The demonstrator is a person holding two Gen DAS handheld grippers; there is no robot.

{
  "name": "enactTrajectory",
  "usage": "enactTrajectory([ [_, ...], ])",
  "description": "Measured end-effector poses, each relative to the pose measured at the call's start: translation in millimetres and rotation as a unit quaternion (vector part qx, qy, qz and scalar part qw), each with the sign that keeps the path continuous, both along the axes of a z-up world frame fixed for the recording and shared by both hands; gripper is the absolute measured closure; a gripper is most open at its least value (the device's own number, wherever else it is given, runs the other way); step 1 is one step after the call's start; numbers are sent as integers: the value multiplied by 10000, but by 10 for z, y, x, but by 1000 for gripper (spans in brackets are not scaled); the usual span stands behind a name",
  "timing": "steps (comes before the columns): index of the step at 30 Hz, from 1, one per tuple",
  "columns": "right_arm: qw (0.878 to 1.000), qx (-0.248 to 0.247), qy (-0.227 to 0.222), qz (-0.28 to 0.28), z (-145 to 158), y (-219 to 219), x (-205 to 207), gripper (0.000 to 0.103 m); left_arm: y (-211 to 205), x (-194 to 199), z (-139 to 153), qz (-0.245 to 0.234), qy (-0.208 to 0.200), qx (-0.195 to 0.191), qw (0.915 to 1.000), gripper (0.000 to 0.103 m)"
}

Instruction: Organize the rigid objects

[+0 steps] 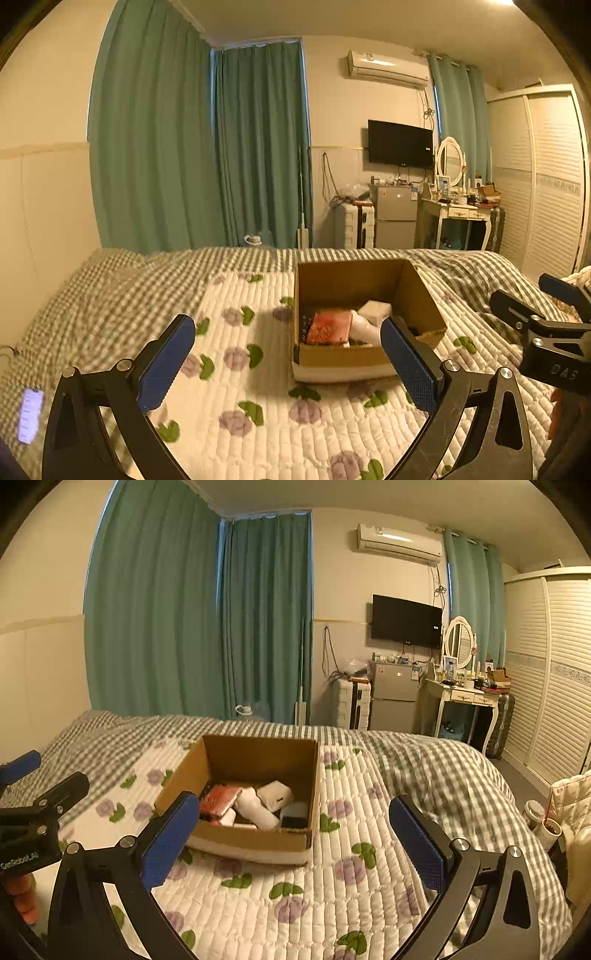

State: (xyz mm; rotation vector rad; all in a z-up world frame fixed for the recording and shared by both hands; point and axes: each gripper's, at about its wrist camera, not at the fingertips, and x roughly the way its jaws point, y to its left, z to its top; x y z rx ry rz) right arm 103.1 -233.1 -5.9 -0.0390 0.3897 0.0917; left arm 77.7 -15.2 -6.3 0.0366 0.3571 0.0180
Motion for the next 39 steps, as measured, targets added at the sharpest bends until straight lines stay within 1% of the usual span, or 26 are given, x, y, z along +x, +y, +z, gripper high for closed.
enactTrajectory([
  [2,10000,12,20,-18,-36,0,9,0,22,-1,-44,-34,11,-33,10000,0],
  [6,10000,23,62,11,-69,6,34,0,-19,3,-44,-76,-28,70,9999,0],
  [16,9998,14,175,16,-94,28,73,0,3,43,-86,-88,65,-16,9999,0],
  [26,9998,-17,185,-9,-114,39,82,0,34,61,-115,-146,149,-94,9997,0],
  [33,9997,-43,238,-24,-138,19,95,0,40,67,-118,-131,190,-75,9997,0],
  [39,9996,-53,270,-43,-139,9,116,0,16,44,-106,-58,78,24,9999,0],
])
